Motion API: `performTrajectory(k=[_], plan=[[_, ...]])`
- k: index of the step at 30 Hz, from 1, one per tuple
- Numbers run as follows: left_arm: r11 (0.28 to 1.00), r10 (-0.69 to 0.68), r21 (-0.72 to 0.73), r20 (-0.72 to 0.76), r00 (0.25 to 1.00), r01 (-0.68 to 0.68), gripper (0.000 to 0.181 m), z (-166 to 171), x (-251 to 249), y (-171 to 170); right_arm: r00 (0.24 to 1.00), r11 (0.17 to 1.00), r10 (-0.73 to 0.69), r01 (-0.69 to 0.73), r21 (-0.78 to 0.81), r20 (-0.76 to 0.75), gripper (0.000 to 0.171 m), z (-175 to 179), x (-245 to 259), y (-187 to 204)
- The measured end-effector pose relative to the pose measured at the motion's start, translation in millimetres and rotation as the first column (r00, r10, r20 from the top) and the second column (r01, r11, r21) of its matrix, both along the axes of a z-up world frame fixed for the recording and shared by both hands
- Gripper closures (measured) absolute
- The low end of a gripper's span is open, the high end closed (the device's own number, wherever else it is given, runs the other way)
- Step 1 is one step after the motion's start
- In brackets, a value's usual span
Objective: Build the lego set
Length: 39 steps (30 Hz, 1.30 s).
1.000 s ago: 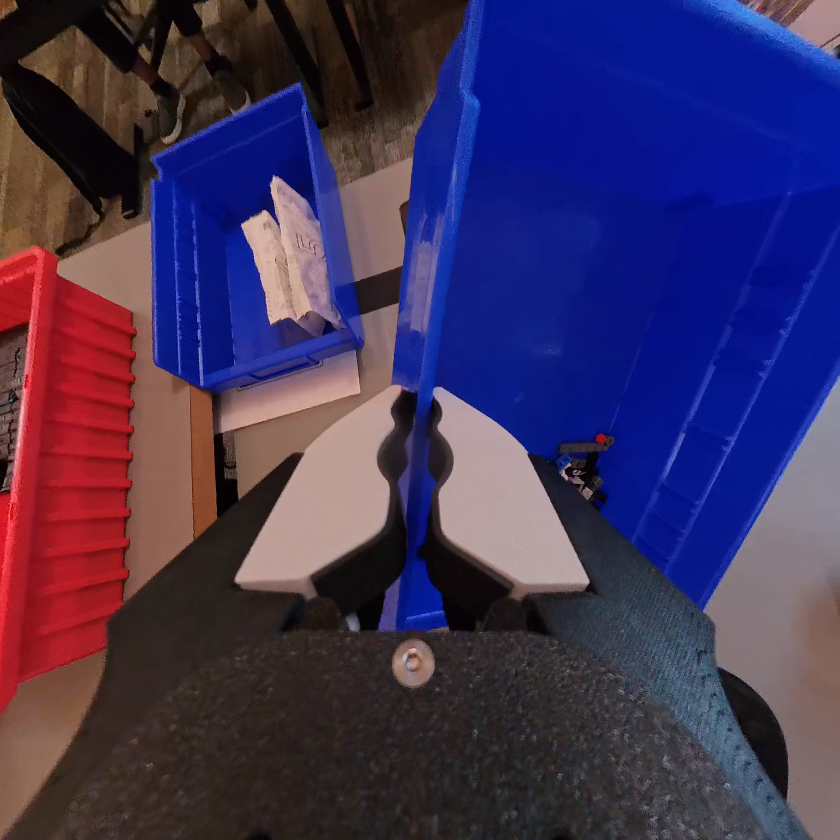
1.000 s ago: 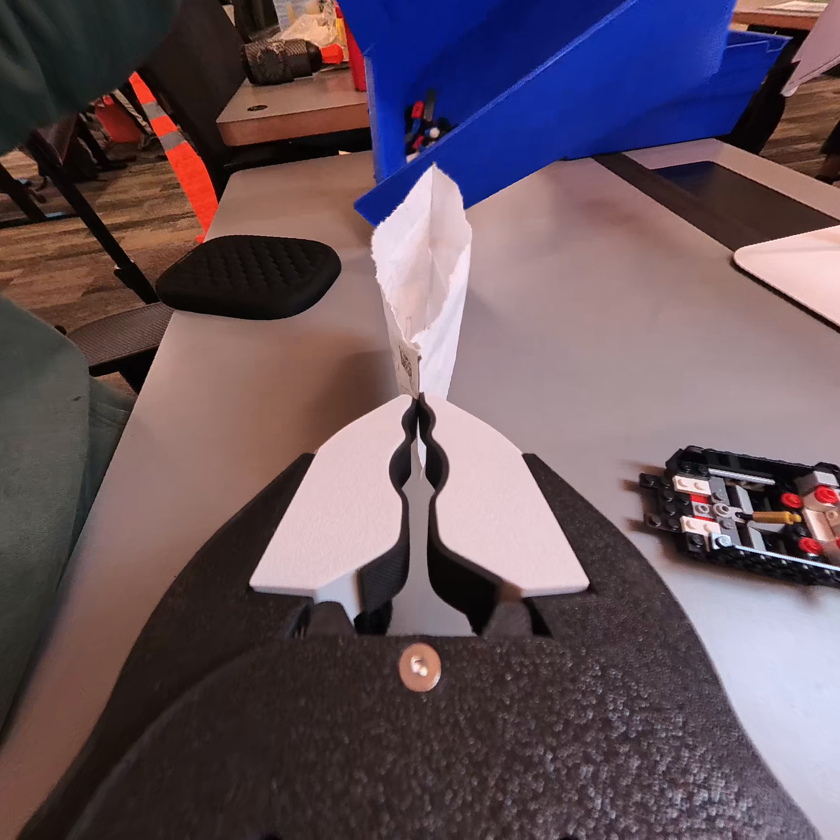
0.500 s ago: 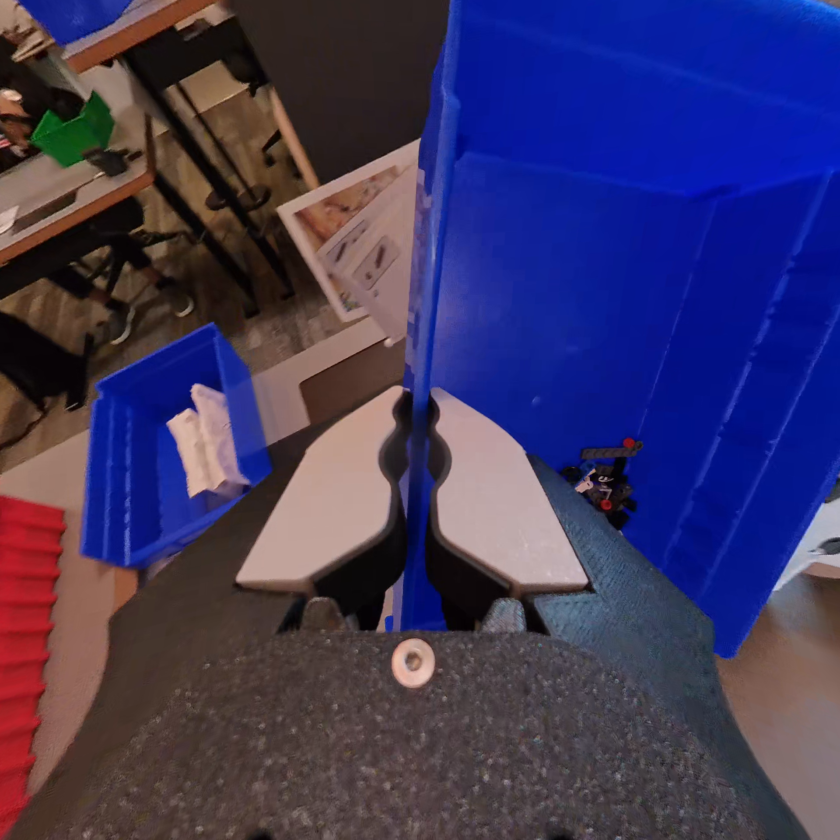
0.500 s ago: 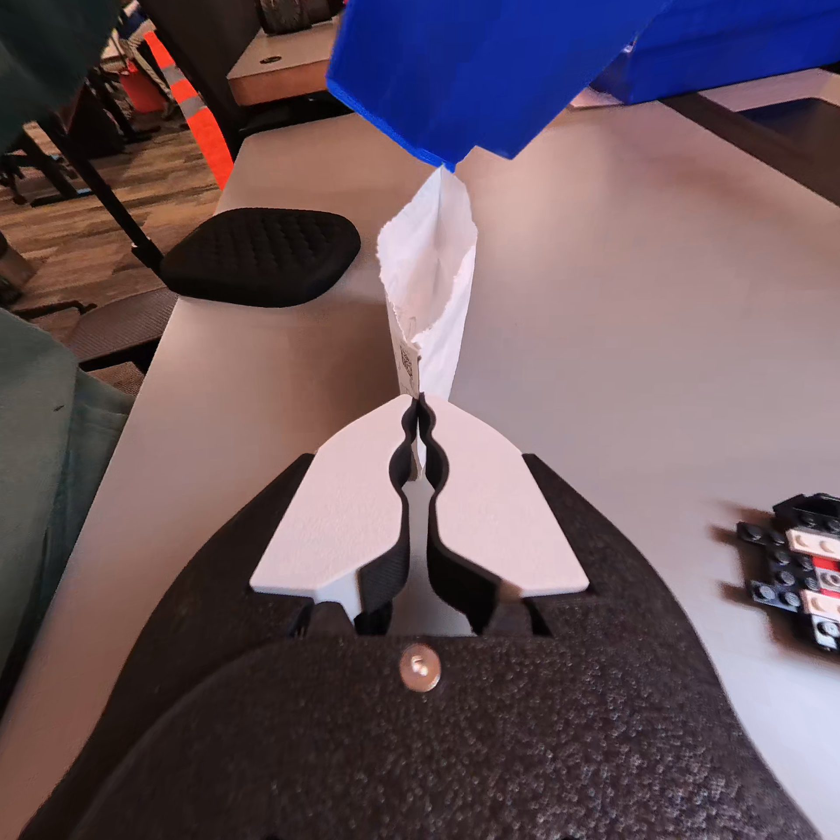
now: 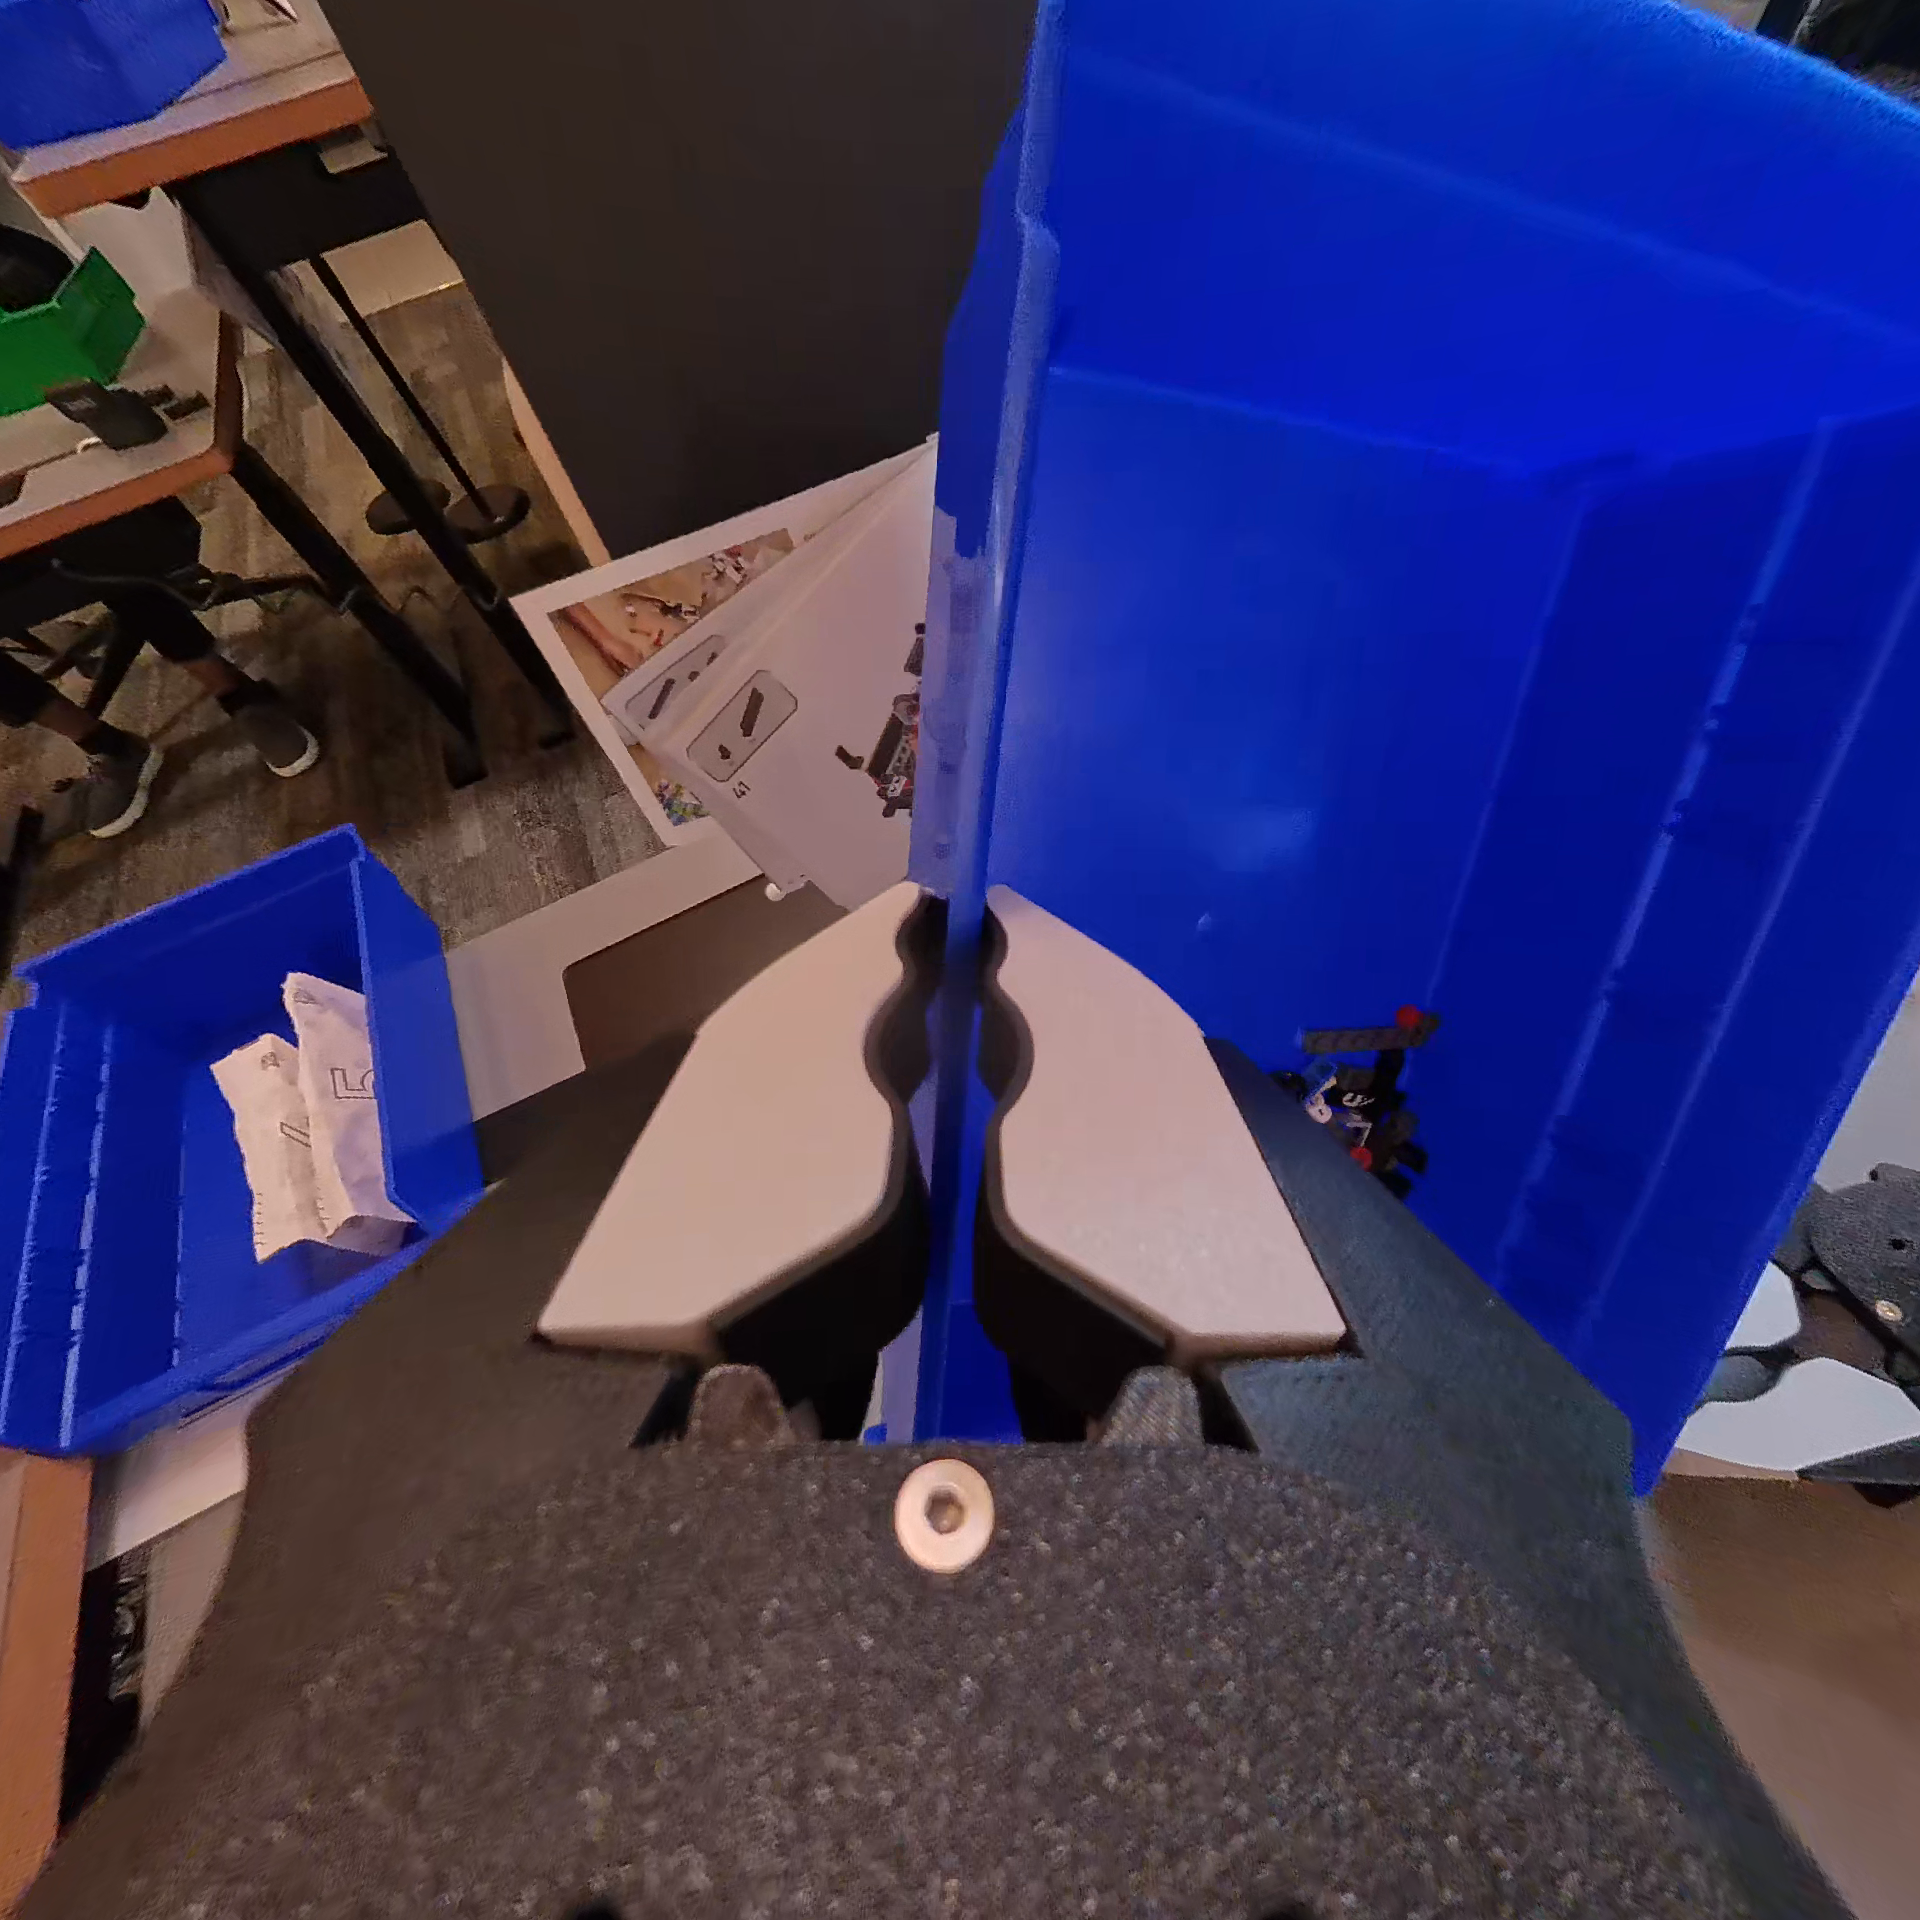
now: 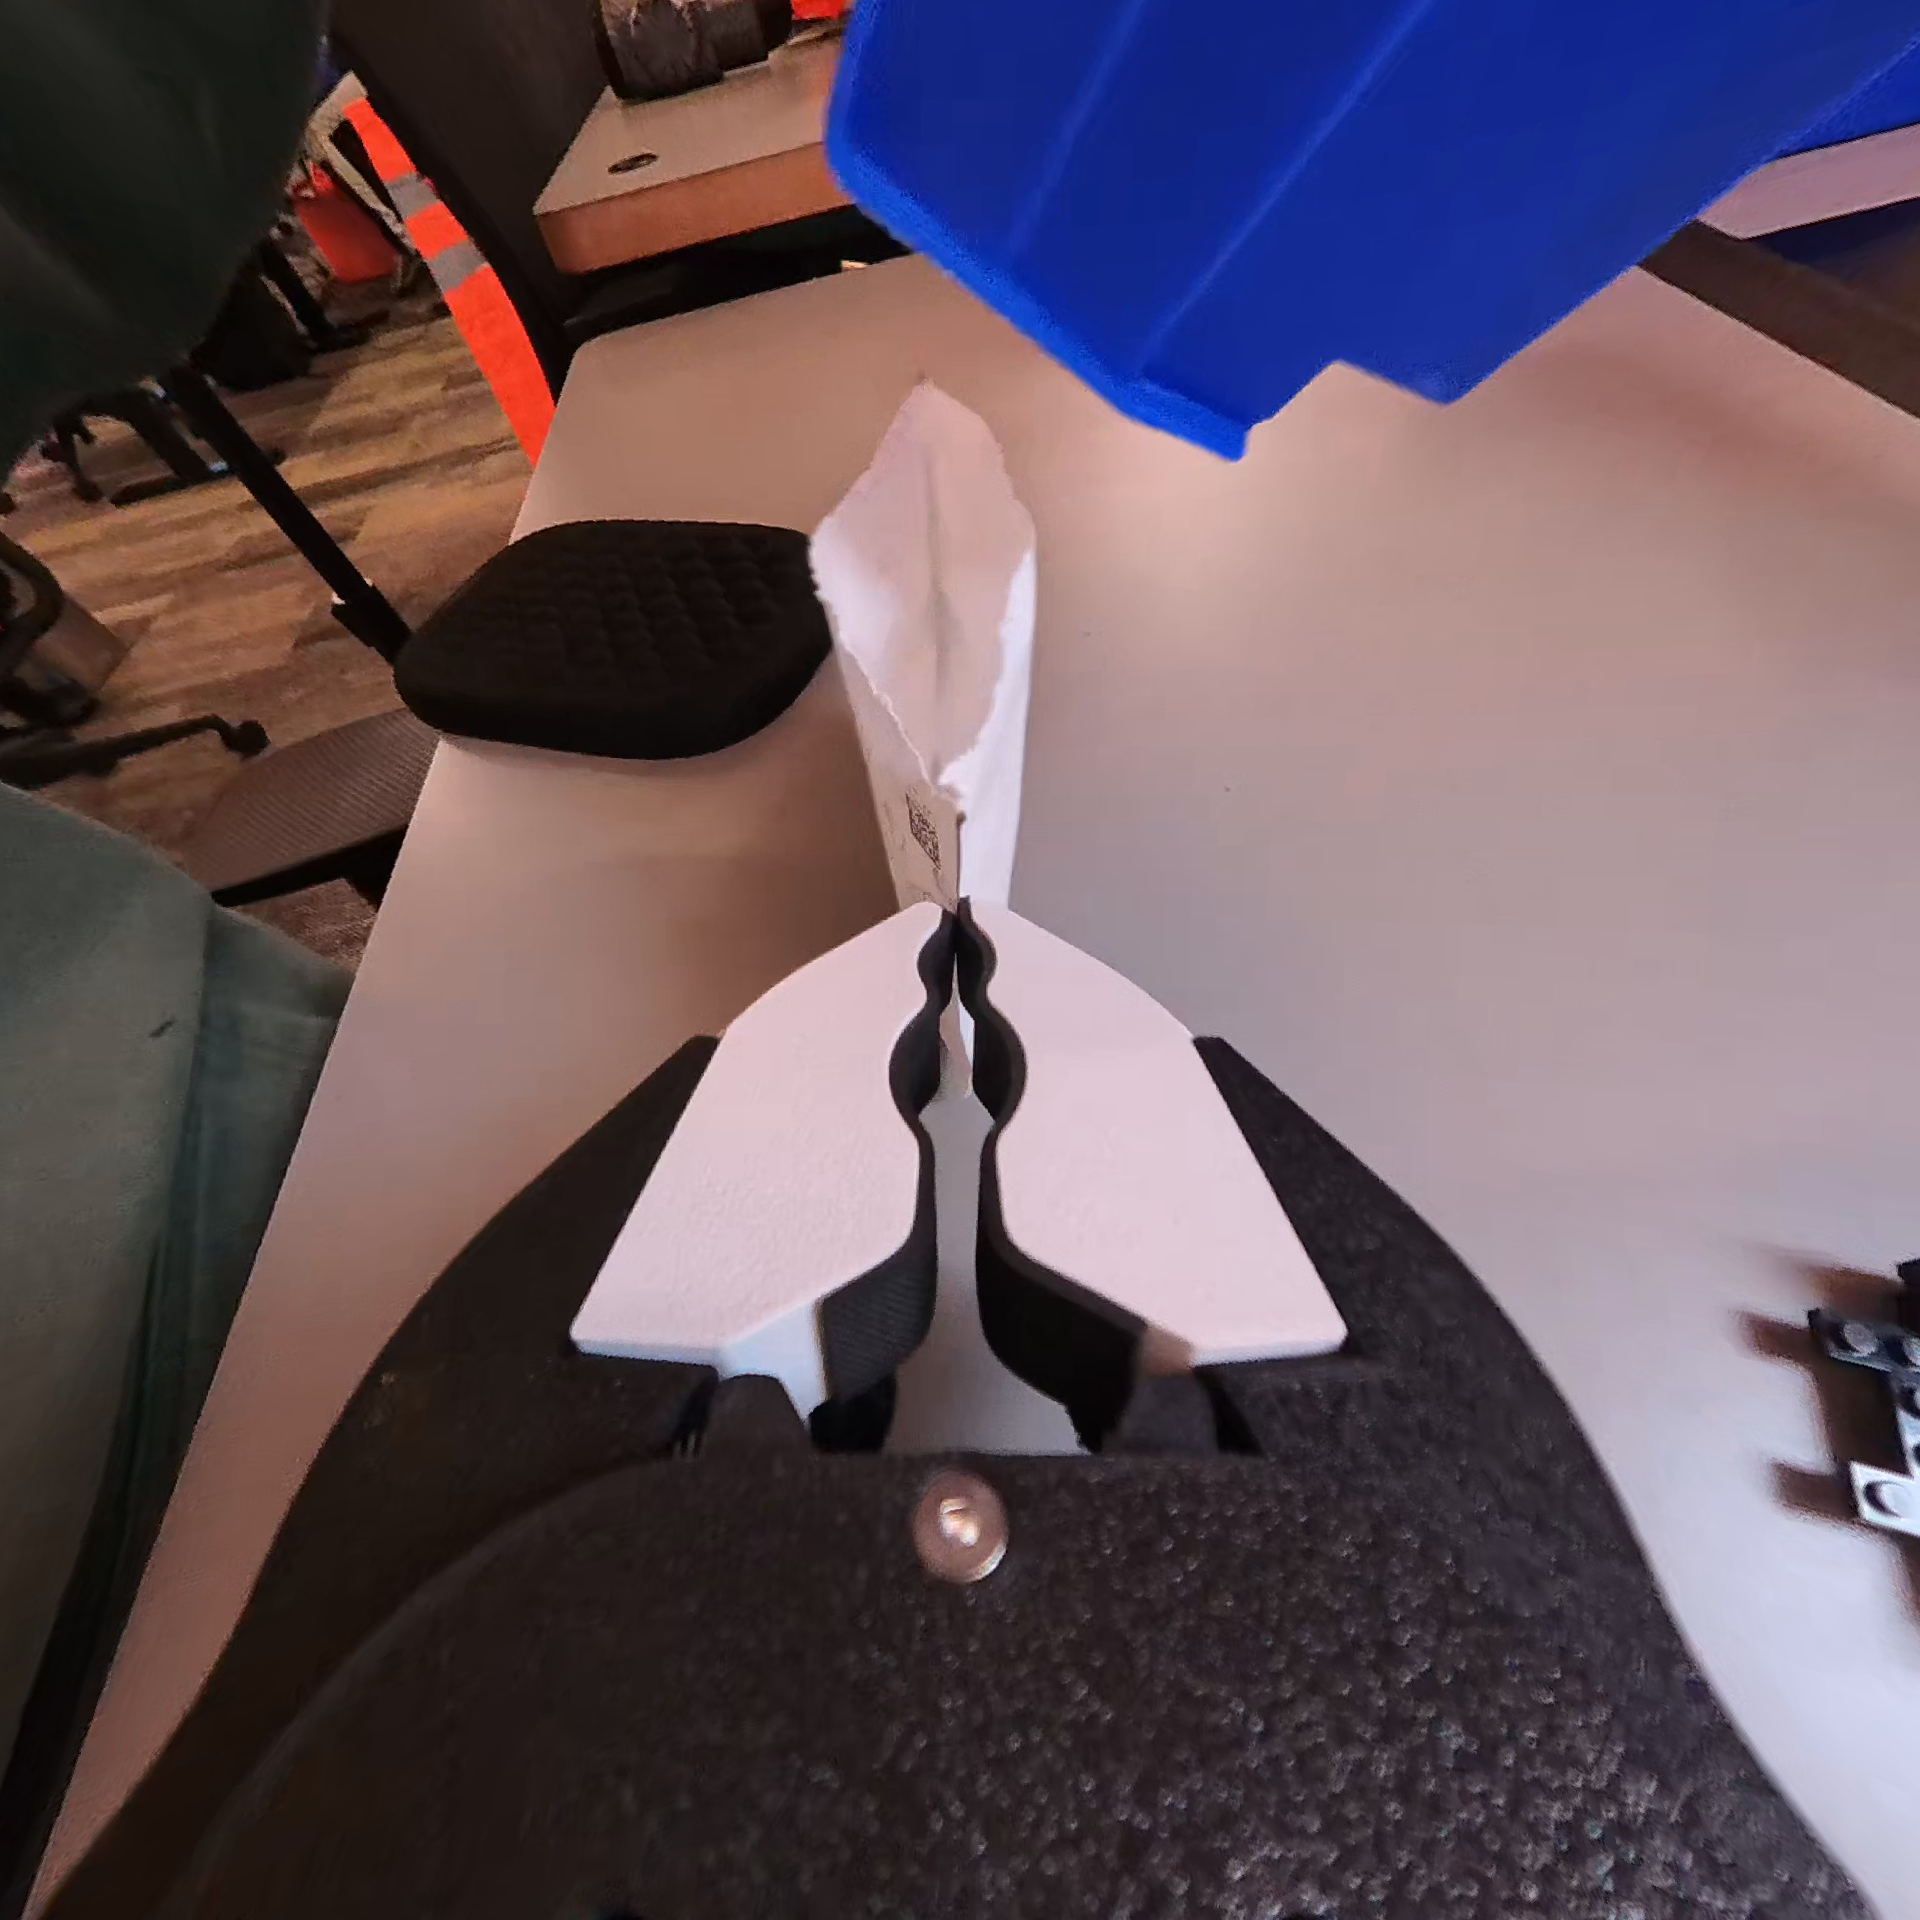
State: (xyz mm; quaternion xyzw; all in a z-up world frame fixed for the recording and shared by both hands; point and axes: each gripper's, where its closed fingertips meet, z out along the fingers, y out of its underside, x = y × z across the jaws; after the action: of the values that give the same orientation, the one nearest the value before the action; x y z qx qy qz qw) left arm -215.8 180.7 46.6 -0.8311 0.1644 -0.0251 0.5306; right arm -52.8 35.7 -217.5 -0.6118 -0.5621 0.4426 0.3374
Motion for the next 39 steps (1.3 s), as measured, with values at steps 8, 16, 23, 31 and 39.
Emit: performTrajectory(k=[8, 16, 23, 31, 39], plan=[[1.000, -0.009, -0.025, 0.059, 0.998, 0.010, 0.175, -15.7, -3.5, -9.7, 1.000, 1.000, -0.005, 0.004, 0.015, 0.010, 0.171, -4.2, 1.2, 1.9], [0.999, 0.024, -0.035, 0.035, 0.999, -0.023, 0.174, -33.4, -2.8, -8.9, 1.000, 0.998, -0.016, 0.016, 0.062, 0.003, 0.171, -2.8, 0.9, 3.6], [0.997, 0.076, -0.021, 0.034, 0.997, -0.075, 0.174, -40.9, 1.2, -4.1, 1.000, 0.969, -0.008, 0.004, 0.246, 0.019, 0.171, -3.8, -4.4, -2.8], [0.972, 0.207, 0.122, -0.057, 0.977, -0.199, 0.176, -33.0, 3.6, -14.6, 1.000, 0.936, -0.011, 0.003, 0.352, 0.020, 0.171, -3.2, -10.9, -6.6], [0.918, 0.327, 0.277, -0.124, 0.937, -0.284, 0.176, -24.4, 7.1, -36.7, 1.000, 0.941, -0.019, 0.014, 0.339, 0.013, 0.171, 0.6, -13.0, -4.1]])
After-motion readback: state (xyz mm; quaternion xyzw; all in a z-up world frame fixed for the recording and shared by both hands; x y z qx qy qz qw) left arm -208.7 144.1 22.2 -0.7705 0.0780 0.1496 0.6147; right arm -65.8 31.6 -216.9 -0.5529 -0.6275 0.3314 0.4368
